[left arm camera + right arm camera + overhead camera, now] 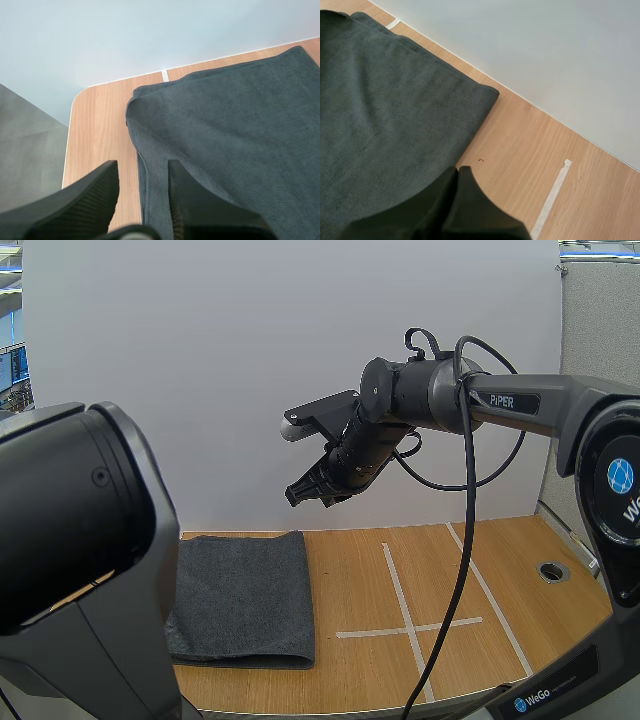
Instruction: Fold the towel
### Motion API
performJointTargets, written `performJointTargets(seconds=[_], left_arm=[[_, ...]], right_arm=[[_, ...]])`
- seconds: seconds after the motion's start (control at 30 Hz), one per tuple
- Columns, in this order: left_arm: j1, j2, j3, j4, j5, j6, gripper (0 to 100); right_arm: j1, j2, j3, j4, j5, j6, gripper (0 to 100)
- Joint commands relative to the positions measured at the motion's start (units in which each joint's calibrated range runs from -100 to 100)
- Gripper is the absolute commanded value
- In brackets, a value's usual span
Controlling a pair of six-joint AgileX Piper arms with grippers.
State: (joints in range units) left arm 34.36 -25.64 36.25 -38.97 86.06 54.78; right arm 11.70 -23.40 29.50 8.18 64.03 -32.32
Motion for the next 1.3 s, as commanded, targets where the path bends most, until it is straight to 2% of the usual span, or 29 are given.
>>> performJointTargets(seconds=[0.0,0.17,0.23,0.3,0.37,0.4,0.47,0.73,0.83,0.93,1.23,1.27], left_arm=[[0.10,-0.5,-0.7,-1.3,0.7,-0.6,52],[-0.17,-0.5,-0.7,-1.3,0.7,-0.6,52],[-0.94,-0.5,-0.7,-1.3,0.7,-0.6,52],[-2.33,-0.5,-0.7,-1.1,0.7,-0.6,52],[-4.36,-0.5,-0.7,-1.1,0.7,-0.6,52],[-6.14,-0.5,-0.7,-1.1,0.7,-0.6,52],[-8.31,-0.5,-0.7,-1.1,0.7,-0.6,52],[-16.01,-0.5,-0.7,-1.1,0.7,-0.6,52],[-17.89,-0.5,-0.7,-1.1,0.7,-0.6,52],[-18.68,-0.5,-0.7,-1.1,0.7,-0.6,52],[-18.75,-0.5,-0.7,-1.5,-0.5,-0.7,52],[-18.75,-0.5,-0.7,-1.7,-2.7,-2.9,52]], right_arm=[[-0.3,-0.2,-0.4,1.8,-0.7,-0.2,0],[-0.3,-0.2,-0.4,2.3,-0.7,-0.2,0],[-0.3,-0.2,-0.4,2.3,-0.7,-0.2,0],[-0.3,-0.2,-0.4,2.3,-0.7,-0.2,0],[-0.3,-0.2,-0.4,2.3,-0.7,-0.2,0],[-0.3,-0.2,-0.4,2.3,-0.7,-0.2,0],[-0.3,-0.2,-0.4,2.3,-0.7,-0.2,0],[-0.3,-0.2,-0.4,2.3,-0.7,-0.2,0],[-0.3,-0.2,-0.4,2.3,-0.7,-0.2,0],[-0.3,-0.2,-0.4,2.3,-0.7,-0.2,0],[-0.3,-0.2,-0.4,2.3,-0.7,-0.2,0],[-0.3,-0.2,-0.4,2.3,-0.7,-0.2,0]])
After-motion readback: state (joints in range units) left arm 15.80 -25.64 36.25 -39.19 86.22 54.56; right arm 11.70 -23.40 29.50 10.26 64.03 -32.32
